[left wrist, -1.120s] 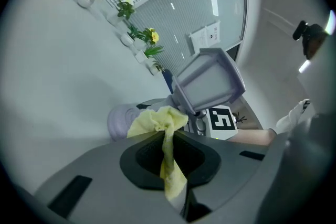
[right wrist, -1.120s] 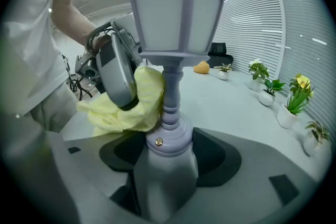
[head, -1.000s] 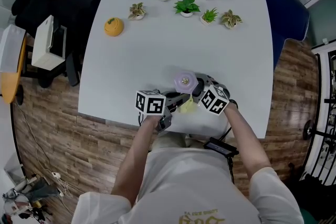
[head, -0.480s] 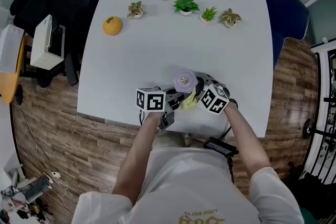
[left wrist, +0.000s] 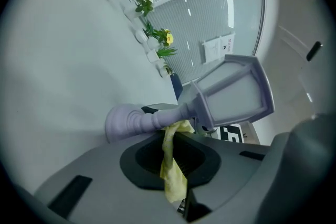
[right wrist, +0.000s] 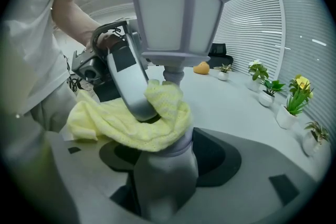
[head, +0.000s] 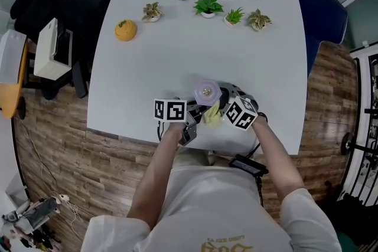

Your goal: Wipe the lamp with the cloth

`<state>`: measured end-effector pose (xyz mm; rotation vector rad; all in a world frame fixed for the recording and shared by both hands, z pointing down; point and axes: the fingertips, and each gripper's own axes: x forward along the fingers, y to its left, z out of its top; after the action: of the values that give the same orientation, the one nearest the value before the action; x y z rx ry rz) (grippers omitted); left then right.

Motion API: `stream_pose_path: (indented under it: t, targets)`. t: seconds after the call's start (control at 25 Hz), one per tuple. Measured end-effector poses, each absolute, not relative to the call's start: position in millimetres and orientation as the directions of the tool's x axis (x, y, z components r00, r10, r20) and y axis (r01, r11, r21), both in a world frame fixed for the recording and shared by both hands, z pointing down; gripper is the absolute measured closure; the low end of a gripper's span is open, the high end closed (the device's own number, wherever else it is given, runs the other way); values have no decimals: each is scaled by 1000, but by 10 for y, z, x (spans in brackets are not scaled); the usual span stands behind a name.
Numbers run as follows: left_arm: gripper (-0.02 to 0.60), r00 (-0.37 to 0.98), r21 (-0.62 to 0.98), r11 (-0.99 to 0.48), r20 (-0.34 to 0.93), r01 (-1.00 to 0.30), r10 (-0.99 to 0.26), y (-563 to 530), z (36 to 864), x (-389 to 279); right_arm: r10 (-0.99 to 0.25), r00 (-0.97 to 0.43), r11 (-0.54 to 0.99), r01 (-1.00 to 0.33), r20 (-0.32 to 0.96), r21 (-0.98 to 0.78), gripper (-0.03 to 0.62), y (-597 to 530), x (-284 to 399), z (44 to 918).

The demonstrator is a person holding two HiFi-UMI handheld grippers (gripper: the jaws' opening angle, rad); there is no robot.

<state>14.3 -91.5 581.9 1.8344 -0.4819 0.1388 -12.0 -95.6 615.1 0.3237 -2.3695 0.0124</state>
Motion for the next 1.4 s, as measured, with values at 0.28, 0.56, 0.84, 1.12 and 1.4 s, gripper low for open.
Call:
stream_pose_path:
  t: [0.28,0.56,0.84,1.12,1.4]
  targets:
    - [557,878,873,-173,410,-456,-246,-853,6010,61,-256,-659,953,-294,708,70,292,-873,78,6154]
    - [558,871,872,-153,419,-465,-256,-812,6062,46,-321,-631,914,-401,707,58,293,-809,431,6058]
    - [557,864,856,-200,415,-477,-285,-694,5952,-59,-394,-657,855,-518,643,-6,400,-786,541,5752]
    - [557,783,739,-335,406,-585,-471,-704,5523,-383,-513,-685,768,-635,518,-79,535,-773,625,5203]
    - [558,657,530,-434,362,-729,-661,-720,4885,-680,-635,-675,672,-722,375,-162,579,-704,708,4558]
